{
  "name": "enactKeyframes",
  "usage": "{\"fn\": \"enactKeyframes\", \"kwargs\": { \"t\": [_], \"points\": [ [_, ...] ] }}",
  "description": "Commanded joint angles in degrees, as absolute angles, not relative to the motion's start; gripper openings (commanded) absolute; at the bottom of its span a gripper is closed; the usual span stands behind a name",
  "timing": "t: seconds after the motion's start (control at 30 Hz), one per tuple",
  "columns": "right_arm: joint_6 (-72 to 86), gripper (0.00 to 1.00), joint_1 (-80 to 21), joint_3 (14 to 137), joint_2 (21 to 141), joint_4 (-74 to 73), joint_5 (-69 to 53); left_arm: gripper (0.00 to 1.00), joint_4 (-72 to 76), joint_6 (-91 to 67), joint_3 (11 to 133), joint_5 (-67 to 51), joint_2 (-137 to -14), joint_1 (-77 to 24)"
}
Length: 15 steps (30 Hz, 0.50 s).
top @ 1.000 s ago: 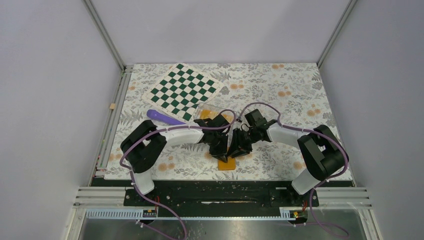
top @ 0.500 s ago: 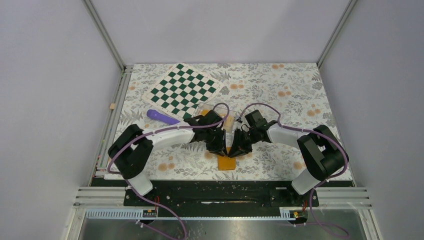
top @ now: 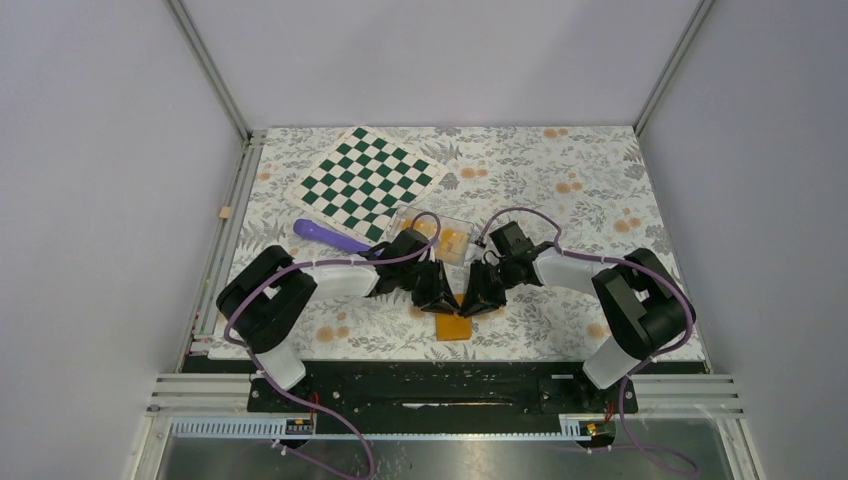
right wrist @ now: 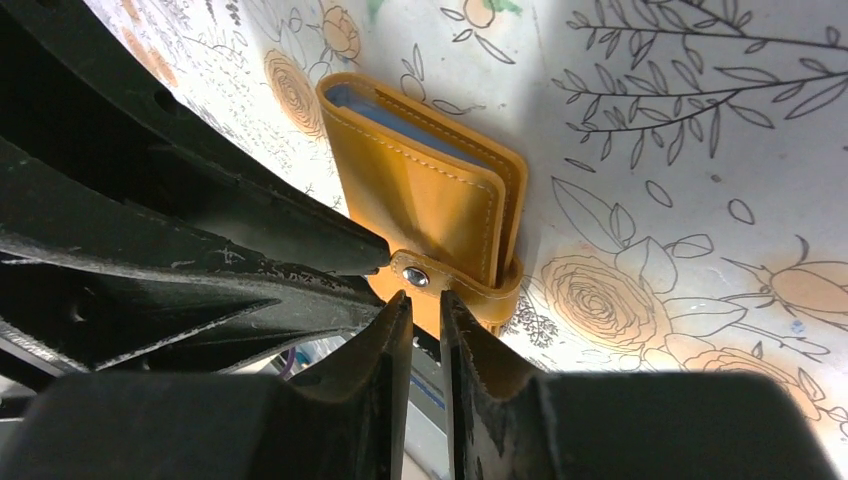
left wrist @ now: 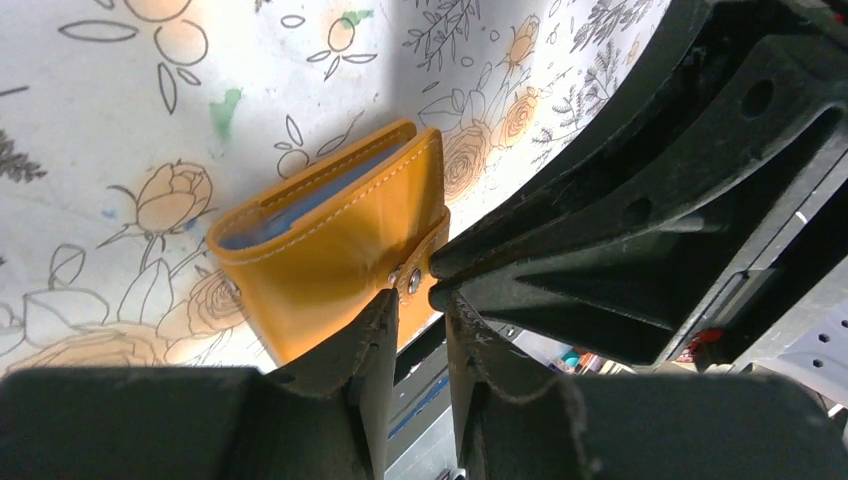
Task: Put the credit cards into the card holder
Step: Close the card holder at the center of the board.
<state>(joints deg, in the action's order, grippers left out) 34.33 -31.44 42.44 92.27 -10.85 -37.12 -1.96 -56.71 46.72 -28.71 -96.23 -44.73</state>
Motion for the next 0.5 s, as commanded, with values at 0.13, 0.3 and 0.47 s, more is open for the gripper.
{"fn": "enactKeyframes", "kwargs": {
  "t": [0.13, 0.3, 0.47],
  "points": [
    [33.43, 0.22, -31.64, 42.18, 93.74, -10.5, -36.04, 0.17, 4.08, -58.44, 46.6, -30.83, -98.74, -44.98],
    [33.63, 0.18, -31.64, 42.41, 93.88, -10.49, -36.04, 0.16, -4.95, -54.62, 49.24, -27.79, -98.9, -45.53],
    [33.78, 0.18, -31.62, 42.71, 93.69, -10.3, -36.41, 0.27, -16.64, -50.21, 54.74, -21.96, -98.68, -46.68]
  ]
}}
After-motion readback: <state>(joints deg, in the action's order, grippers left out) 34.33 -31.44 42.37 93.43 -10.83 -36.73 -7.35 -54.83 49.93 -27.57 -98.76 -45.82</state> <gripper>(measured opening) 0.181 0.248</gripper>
